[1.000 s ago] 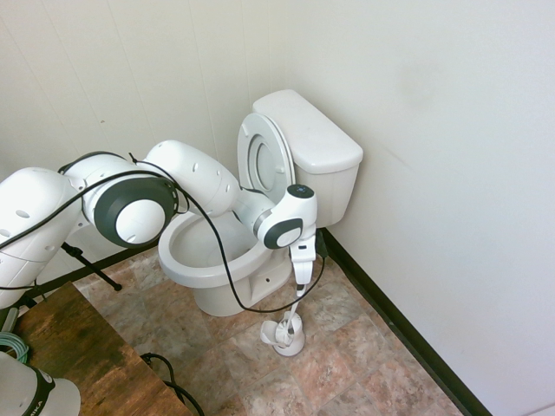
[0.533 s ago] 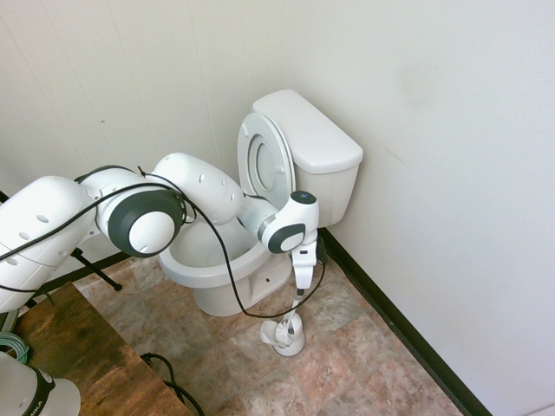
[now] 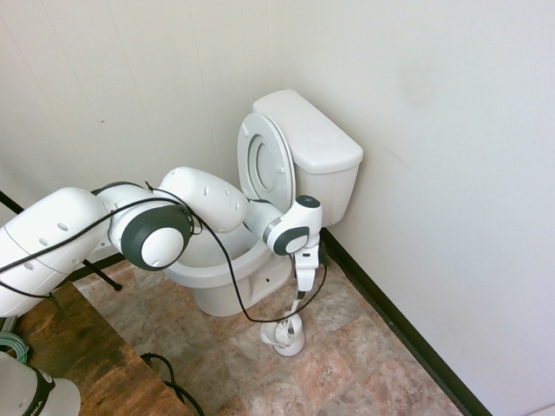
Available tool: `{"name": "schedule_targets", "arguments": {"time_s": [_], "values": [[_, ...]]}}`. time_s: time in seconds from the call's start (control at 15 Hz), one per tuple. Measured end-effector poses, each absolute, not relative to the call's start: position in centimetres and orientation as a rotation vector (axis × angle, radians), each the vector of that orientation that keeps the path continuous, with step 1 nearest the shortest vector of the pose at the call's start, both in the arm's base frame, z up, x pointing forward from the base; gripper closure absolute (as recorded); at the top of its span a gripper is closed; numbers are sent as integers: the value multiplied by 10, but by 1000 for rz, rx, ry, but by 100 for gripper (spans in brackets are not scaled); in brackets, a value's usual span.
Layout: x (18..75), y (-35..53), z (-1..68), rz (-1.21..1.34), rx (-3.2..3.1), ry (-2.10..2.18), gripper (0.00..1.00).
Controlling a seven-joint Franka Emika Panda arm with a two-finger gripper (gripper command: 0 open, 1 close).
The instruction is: Clean the toilet
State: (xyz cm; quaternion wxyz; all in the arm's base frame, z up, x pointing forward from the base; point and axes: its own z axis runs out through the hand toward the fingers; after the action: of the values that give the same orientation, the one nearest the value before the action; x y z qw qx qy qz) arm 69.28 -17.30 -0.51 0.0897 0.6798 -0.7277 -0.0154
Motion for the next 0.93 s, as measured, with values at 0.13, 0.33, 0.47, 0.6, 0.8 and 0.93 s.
{"name": "schedule_targets", "arguments": {"time_s": [0.13, 0.33, 0.47, 0.6, 0.8, 0.93], "values": [[697, -174, -5, -51, 2021, -2165, 100], [699, -173, -8, -59, 2024, -2160, 100], [700, -173, -8, -61, 2025, -2161, 100], [701, -173, -7, -59, 2026, -2162, 100], [703, -174, -4, -55, 2027, -2165, 100], [704, -176, -2, -54, 2026, -2168, 100]]}}
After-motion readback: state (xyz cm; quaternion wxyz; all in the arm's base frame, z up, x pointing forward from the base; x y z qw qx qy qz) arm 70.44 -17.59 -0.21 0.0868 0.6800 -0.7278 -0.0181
